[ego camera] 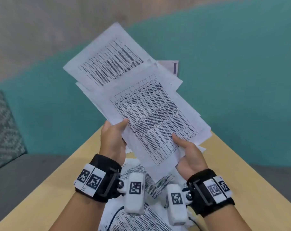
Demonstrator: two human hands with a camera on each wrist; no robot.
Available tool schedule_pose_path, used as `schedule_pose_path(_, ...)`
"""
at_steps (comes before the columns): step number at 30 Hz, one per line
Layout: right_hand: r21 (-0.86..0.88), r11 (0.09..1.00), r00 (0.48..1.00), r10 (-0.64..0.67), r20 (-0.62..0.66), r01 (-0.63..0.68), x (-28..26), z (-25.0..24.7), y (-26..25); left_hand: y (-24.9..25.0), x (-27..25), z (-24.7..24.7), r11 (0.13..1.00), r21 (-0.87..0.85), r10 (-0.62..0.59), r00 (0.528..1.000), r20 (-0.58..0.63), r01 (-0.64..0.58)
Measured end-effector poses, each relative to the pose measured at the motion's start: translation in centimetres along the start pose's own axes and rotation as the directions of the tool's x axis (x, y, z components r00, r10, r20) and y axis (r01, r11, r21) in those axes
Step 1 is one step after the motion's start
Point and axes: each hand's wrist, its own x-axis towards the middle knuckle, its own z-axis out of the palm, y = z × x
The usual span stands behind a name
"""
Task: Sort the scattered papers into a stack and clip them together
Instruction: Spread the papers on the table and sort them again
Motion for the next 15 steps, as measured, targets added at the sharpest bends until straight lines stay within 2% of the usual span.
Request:
schedule_pose_path(3, 0.007, 1.000, 1.000, 0.027, -0.010, -0.027, -1.2, 0.3, -1.4, 1.2, -0.3, -0.1, 1.000, -0.019, -0.003, 0.999, 0.036, 0.004)
schedule_pose_path(7, -0.013, 1.000, 1.000, 0.006, -0.013, -0.007, -1.2, -1.7, -2.9, 3.9, -0.5, -0.9, 0.991, -0.131, 0.056, 0.989, 0.137, -0.038)
schedule_pose_path(12, -0.099, 0.995, 0.998, -0.003, -0.069, -0.004, -1.4, -4.4, -4.3, 7.1, -0.2, -3.4, 0.955, -0.272, 0.146, 0.985, 0.094, -0.115)
schedule_pose_path(15, -0.149, 0.987, 0.994, -0.066, -0.084, 0.052, -1.2, -5.6, -5.0, 8.4, 0.4, -5.0, 0.969, -0.228, 0.126, 0.985, 0.119, -0.097)
